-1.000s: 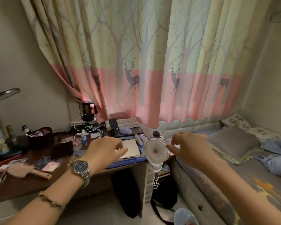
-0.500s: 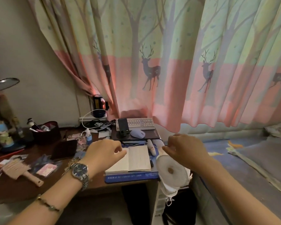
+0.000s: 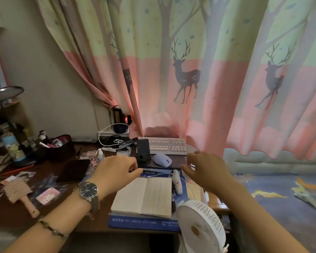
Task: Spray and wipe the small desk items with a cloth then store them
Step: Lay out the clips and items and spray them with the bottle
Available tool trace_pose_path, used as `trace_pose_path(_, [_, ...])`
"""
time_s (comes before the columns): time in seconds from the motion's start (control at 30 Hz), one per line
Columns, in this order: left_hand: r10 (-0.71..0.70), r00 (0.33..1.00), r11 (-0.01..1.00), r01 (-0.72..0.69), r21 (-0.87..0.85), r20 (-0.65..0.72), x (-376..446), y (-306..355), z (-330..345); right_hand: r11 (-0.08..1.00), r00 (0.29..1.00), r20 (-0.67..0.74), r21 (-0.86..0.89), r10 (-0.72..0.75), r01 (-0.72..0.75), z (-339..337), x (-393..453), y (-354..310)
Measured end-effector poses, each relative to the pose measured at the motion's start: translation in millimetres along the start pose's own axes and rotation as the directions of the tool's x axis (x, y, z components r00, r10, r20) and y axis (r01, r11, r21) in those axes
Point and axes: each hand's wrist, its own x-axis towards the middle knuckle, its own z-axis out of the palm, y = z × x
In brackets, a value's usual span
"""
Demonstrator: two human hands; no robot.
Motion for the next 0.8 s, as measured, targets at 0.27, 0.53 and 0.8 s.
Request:
trace_pose_path(0.27, [0.176,0.984,0.984,-0.177,-0.02,-0.015,82.1,4.5,10.5,0.992,0.992,0.007,-0.024,0.124,-0.124,15.4,38.4,19.1])
trace_pose_path(0.53, [0.245,0.969,0.966,-0.247,-0.078,-0.032,157.2,-89.6,21.0,0.984,0.984,-0.042,-0.014,0.174,-0.175,48.4,142.3,-25.9])
trace_pose_path(0.8, [0.147,0.989,0.985,-0.147,-0.086,-0.008,164.1,-203.6,41.3,0.992,0.998,-0.005,0.105,0.068,-0.067,121.6,211.2,-114.3])
